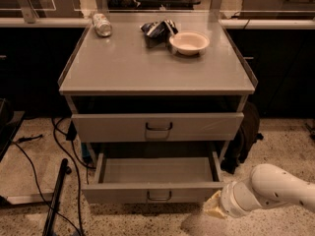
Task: Close middle drawer
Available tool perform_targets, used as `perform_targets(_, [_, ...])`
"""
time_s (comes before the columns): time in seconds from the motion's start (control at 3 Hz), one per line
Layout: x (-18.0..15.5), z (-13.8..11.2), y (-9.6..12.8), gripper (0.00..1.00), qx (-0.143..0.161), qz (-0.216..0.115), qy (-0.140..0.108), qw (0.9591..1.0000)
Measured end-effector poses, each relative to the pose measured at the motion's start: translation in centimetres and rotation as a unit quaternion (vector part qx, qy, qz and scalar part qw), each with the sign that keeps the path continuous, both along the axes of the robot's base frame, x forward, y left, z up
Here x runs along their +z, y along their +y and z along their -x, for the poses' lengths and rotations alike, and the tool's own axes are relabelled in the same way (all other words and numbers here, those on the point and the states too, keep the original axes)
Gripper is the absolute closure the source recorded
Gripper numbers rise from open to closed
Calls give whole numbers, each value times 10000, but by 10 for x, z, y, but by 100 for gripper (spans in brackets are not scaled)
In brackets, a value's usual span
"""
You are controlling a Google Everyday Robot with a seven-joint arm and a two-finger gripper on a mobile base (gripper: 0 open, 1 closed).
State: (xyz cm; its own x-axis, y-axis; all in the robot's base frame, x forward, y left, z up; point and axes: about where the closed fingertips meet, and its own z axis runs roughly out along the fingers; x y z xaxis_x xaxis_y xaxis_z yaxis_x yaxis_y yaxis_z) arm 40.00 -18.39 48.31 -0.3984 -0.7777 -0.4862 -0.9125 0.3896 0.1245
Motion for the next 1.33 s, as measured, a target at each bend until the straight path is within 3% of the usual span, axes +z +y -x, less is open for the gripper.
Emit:
perform_targets(0.33, [-12, 0, 2, 100, 38, -33, -7, 10000])
perform_targets(0.67, [-33, -4, 8, 100, 160, -103, -299, 9994])
perform_targets(1.0, [-45, -15, 18, 100, 298, -263, -778, 9962])
perform_targets(1.33, [-56, -24, 30, 100, 630, -152, -1489, 9867])
